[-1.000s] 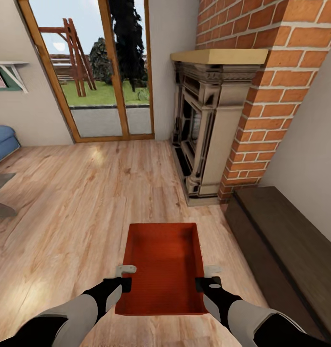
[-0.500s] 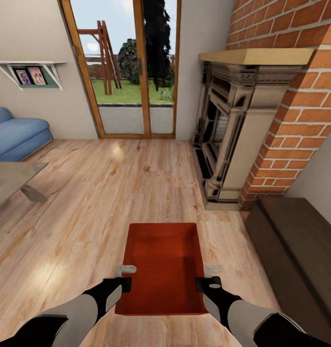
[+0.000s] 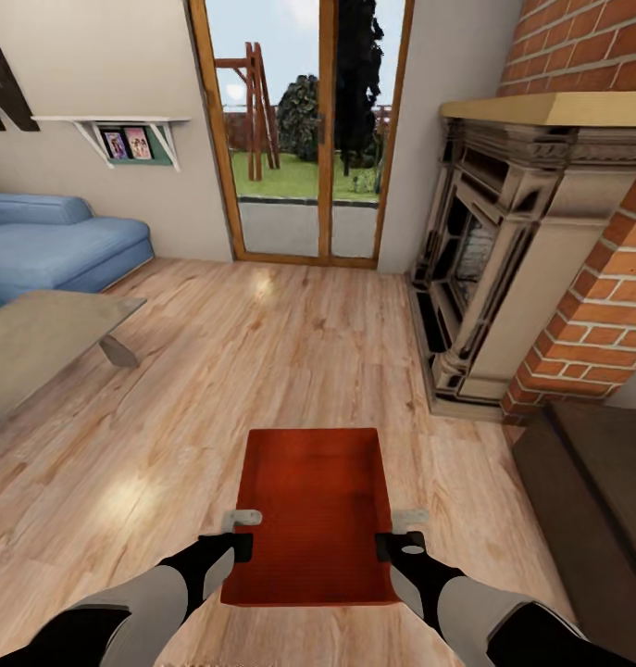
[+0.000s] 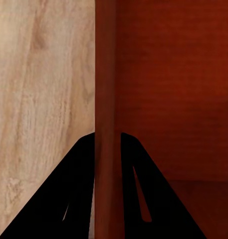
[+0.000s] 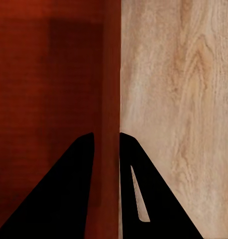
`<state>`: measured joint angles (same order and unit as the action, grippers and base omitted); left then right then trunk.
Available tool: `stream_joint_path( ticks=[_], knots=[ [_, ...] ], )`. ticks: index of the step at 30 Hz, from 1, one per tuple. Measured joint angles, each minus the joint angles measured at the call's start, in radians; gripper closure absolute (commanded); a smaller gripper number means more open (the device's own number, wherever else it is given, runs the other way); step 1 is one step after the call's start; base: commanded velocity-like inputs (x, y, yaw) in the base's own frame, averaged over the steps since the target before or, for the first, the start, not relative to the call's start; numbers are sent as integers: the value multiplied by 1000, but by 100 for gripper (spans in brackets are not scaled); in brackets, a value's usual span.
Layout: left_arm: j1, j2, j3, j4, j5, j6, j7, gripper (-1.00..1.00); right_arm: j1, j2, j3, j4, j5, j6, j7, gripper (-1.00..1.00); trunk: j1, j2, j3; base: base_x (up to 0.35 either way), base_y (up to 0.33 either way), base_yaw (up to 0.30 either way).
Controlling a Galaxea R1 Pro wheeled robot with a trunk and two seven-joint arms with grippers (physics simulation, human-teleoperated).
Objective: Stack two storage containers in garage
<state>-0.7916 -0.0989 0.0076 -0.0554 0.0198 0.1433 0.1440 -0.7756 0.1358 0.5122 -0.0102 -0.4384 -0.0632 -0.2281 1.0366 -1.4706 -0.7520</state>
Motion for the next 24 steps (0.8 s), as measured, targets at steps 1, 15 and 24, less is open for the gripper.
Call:
stream_joint_path(
  ticks=[1, 15, 24],
  knots=[
    [0, 0, 0, 0, 0, 0, 0, 100, 0, 0, 0, 0, 0, 0, 0, 100, 0, 0, 0, 0, 0, 291],
    [0, 0, -2, 0, 3, 0, 1, 100, 0, 0, 0, 0, 0, 0, 0, 100, 0, 0, 0, 0, 0, 291],
    [0, 0, -4, -1, 4, 1, 1, 100, 0, 0, 0, 0, -1, 0, 0, 100, -15, 28, 12, 0, 0, 291]
  ],
)
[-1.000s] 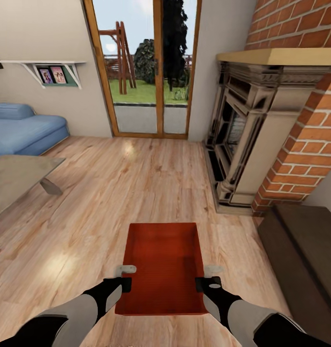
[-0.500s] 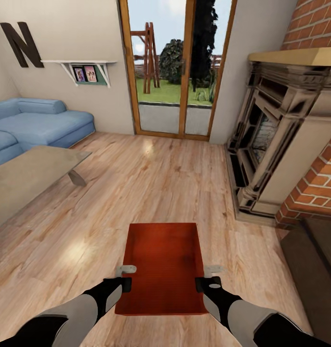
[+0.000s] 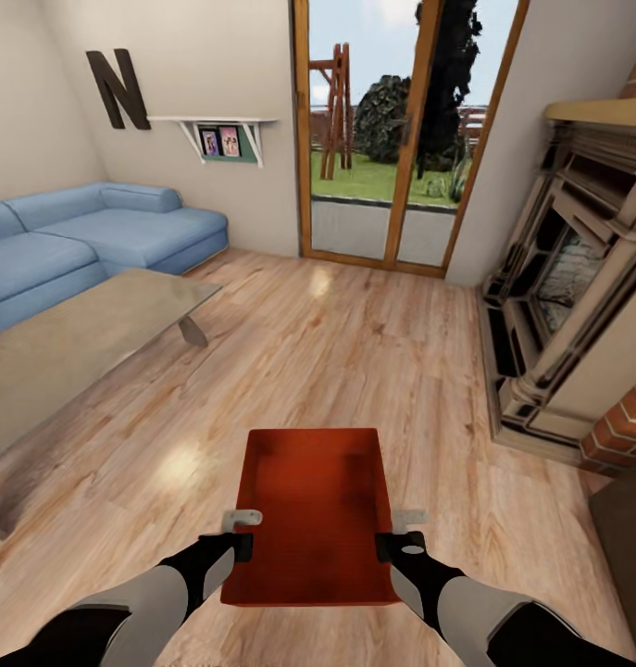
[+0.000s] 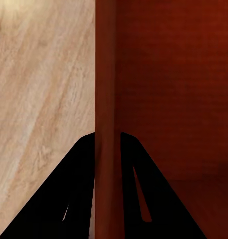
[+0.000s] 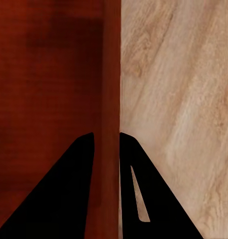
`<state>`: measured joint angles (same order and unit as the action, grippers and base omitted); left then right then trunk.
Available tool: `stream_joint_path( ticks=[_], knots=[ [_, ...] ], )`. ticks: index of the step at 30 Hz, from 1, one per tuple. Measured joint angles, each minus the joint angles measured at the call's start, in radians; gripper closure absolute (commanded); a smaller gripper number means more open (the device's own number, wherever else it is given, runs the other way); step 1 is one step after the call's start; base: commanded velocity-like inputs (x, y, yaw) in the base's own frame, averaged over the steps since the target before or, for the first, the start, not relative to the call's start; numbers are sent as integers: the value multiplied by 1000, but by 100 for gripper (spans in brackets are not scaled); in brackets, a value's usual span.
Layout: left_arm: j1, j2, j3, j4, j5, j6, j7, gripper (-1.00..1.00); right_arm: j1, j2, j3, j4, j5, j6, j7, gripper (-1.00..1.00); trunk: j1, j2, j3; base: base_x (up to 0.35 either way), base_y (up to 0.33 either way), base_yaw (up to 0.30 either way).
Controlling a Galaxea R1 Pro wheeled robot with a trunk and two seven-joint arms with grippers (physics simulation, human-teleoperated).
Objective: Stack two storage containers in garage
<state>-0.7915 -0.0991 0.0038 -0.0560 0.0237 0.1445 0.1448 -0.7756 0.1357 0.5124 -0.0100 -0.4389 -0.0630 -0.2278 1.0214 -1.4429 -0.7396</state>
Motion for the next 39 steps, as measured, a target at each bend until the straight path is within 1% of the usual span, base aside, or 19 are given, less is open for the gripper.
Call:
stream_joint_path(
  ticks=[7, 39],
  knots=[
    [0, 0, 1, 0, -1, 0, 0, 100, 0, 0, 1, 0, -1, 0, 0, 100, -27, 49, 22, 0, 0, 291],
    [0, 1, 2, 1, -2, -1, -1, 100, 0, 1, 0, 0, 0, 0, -1, 100, -27, 49, 22, 0, 0, 291]
  ],
)
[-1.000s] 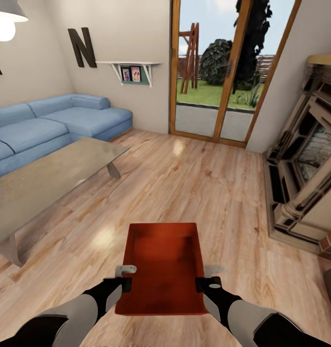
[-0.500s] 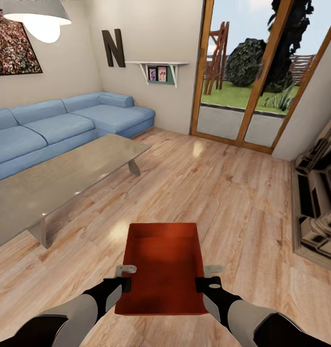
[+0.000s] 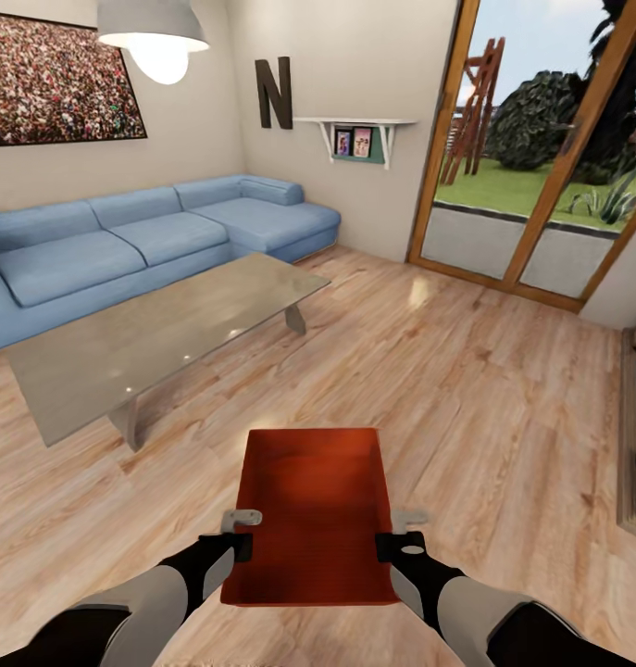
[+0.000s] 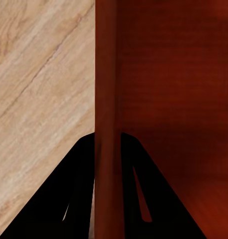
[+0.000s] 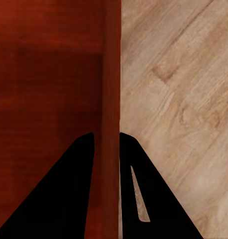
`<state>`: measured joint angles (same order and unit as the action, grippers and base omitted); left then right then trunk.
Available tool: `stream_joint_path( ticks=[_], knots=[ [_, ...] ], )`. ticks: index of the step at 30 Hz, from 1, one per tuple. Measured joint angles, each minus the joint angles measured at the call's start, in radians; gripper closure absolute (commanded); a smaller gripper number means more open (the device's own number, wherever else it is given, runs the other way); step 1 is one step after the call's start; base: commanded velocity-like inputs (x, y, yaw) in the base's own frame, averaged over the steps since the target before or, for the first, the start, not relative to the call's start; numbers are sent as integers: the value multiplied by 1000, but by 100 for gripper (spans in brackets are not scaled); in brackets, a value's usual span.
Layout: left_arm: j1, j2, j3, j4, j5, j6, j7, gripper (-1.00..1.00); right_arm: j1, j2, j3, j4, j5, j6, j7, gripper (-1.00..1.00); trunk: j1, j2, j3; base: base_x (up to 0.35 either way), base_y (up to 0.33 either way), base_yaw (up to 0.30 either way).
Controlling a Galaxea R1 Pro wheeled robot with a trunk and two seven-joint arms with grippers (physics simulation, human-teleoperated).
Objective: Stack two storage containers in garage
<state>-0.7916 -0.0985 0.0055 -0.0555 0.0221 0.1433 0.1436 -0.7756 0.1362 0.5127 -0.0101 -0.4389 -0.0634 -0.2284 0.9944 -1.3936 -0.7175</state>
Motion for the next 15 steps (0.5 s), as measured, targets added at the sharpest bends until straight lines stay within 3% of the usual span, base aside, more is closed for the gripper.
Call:
stream_joint_path(
  ticks=[15],
  knots=[
    [0, 0, 1, 0, -1, 0, 0, 100, 0, 0, 0, 0, -1, 0, 1, 100, 0, 0, 0, 0, 0, 291]
  ],
)
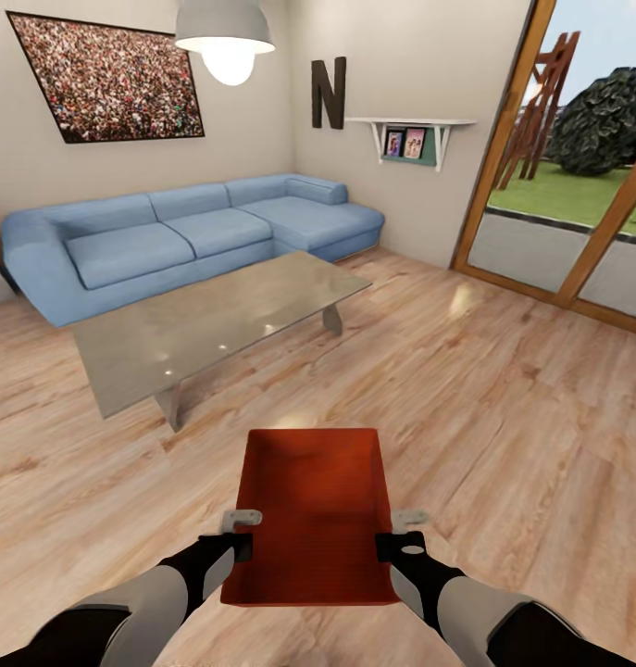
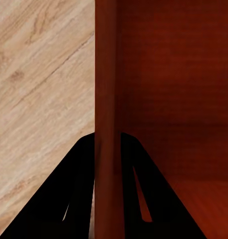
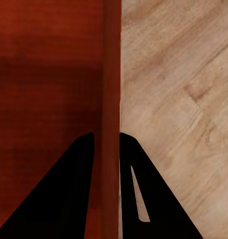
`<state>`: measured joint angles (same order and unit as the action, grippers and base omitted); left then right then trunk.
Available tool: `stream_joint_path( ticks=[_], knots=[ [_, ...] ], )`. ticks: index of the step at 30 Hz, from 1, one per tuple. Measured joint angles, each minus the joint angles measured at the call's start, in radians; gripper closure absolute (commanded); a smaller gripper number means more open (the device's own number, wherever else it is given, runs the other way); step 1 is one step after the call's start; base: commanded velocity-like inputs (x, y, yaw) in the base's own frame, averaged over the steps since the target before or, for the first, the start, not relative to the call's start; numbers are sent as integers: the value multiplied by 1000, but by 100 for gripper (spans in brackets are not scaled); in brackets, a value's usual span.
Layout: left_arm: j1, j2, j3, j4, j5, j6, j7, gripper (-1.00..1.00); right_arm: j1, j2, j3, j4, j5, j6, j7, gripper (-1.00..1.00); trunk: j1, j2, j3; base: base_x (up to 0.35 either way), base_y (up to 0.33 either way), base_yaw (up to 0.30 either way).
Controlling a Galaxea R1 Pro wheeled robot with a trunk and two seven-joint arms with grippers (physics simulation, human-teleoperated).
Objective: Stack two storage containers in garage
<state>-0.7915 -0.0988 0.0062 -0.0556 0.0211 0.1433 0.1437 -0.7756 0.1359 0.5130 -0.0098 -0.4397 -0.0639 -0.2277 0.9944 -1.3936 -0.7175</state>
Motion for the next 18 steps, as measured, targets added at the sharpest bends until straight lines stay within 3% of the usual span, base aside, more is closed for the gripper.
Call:
stream_joint_path(
  ticks=[18],
  knots=[
    [0, -1, 3, 5, 8, -26, 0, 100, 0, -6, 3, -15, 13, -2, -2, 100, 0, 0, 0, 0, 0, 291]
  ],
)
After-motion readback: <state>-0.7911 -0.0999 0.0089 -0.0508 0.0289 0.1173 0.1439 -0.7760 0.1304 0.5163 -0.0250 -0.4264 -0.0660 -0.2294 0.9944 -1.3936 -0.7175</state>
